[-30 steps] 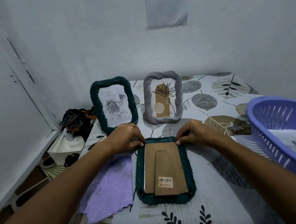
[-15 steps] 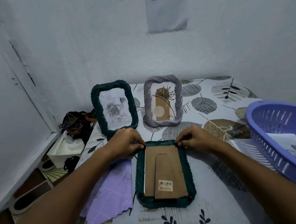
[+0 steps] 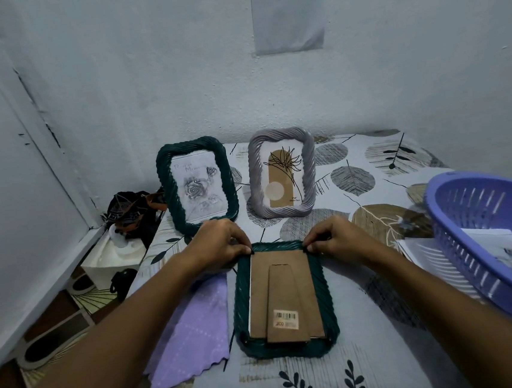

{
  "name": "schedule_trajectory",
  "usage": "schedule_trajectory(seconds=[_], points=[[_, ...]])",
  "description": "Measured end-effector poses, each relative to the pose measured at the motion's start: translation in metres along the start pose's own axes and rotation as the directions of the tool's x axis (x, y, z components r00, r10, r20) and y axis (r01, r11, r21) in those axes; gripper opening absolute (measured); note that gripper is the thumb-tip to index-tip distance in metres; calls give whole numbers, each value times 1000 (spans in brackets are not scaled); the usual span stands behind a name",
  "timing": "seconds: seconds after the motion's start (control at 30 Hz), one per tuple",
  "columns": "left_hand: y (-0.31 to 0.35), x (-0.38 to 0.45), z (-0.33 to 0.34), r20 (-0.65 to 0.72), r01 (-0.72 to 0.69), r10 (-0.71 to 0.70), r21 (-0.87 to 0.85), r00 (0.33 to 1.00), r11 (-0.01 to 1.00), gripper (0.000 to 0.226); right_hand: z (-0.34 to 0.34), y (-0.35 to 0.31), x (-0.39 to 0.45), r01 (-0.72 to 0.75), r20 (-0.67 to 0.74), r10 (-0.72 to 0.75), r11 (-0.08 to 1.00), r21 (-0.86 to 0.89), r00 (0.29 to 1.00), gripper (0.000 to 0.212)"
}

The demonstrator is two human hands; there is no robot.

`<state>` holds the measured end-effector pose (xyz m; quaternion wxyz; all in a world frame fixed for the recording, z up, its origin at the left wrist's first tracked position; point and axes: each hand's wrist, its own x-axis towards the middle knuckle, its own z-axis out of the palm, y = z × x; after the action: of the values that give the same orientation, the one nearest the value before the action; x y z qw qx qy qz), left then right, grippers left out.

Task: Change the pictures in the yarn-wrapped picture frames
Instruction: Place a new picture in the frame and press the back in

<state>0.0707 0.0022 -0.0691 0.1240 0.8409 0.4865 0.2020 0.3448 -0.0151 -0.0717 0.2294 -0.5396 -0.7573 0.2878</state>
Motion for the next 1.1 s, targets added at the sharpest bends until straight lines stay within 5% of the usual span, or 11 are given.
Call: schedule_trajectory(seconds=[0.3, 0.5, 0.73, 1.1], points=[[8, 0, 0, -30, 80, -77, 92, 997, 993, 8, 4, -4, -3, -4, -36, 3, 1000, -18, 999, 13], [26, -20, 7, -116, 141, -121, 187, 986, 972, 14, 20, -20, -26, 6, -220, -28, 995, -101, 975, 22], [64, -100, 15, -270, 134, -134, -19, 953, 991, 17, 37, -43, -97, 28, -277, -57, 994, -109, 959, 17], [94, -178, 52, -341, 249, -228, 19, 912, 968, 65, 76, -54, -170, -73, -367, 59, 997, -26, 928, 27]])
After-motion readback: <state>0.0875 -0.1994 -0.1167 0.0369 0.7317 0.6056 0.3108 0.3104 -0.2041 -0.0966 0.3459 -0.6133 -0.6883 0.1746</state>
